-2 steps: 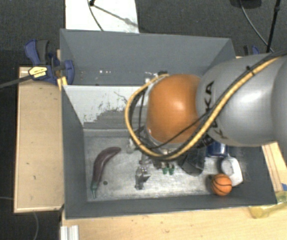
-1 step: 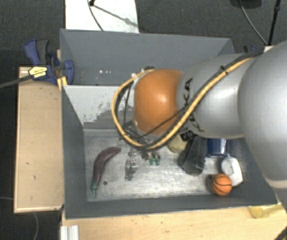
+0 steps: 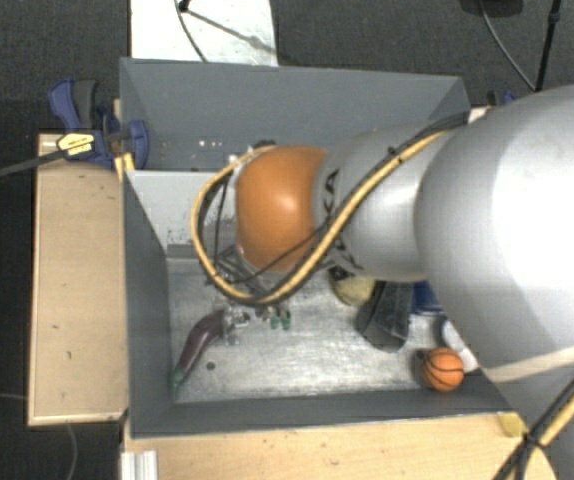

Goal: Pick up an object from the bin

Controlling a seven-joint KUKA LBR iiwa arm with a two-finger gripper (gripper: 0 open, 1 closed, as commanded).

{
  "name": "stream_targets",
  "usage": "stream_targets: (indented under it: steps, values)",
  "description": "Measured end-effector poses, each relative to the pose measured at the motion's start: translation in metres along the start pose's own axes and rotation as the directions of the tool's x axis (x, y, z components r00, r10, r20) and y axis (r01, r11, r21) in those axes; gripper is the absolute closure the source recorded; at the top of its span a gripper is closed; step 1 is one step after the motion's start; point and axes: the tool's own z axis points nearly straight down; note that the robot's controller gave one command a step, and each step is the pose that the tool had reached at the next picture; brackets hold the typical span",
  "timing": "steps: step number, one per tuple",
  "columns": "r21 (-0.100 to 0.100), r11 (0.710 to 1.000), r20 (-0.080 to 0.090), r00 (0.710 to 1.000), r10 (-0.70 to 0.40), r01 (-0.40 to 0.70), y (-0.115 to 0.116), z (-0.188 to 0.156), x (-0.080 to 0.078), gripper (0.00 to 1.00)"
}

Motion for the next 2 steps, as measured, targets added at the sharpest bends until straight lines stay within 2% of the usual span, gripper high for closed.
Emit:
stream_targets:
  steps: [1, 2]
  values:
    - [0.000, 1.000, 0.000, 1.000, 0.001, -0.001, 0.000, 0.000, 0.000, 1.00]
    - [0.000, 0.997, 0.000, 0.997, -0.082, 0.082, 0.004, -0.130, 0.008, 1.00]
